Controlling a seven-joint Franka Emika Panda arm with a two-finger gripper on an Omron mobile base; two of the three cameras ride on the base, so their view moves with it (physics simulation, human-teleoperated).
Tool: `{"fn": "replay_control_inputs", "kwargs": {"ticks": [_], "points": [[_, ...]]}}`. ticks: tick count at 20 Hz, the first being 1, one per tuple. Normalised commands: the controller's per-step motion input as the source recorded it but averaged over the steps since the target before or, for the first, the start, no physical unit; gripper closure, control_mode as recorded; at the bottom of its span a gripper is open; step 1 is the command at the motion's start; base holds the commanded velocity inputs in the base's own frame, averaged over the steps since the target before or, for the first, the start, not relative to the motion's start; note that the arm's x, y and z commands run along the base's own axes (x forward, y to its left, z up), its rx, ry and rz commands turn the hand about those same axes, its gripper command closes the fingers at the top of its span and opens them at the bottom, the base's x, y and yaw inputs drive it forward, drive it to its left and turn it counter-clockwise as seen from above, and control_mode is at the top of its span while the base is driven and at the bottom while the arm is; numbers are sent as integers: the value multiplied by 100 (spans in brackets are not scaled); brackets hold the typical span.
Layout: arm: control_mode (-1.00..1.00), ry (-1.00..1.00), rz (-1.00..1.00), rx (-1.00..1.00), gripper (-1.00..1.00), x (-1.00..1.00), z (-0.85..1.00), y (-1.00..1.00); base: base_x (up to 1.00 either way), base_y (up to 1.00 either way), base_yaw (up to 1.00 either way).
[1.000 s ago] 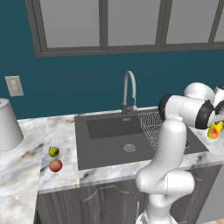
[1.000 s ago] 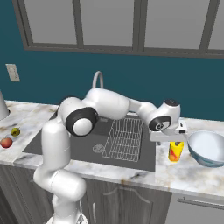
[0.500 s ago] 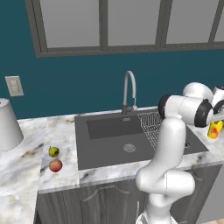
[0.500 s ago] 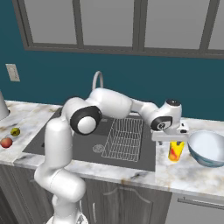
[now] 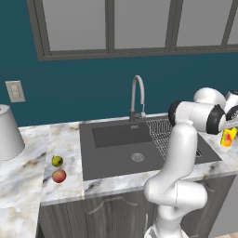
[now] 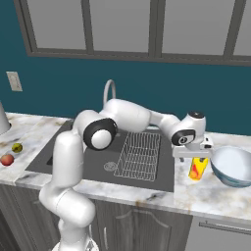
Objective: Remove the pear and peach from the sink. Then move the bowl and cup from the counter to the sink for washing.
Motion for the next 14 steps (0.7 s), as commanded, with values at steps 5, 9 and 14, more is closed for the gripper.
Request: {"fn": "replay_control_inputs", "kwargs": {"ticks": [5, 9, 14], "points": [[-100, 10, 0, 3, -100, 0, -17, -2, 0, 0, 0], [-100, 13, -3, 1, 100, -4, -28, 0, 0, 0, 0], [-100, 12, -5, 1, 100, -4, -31, 0, 0, 0, 0]]}}
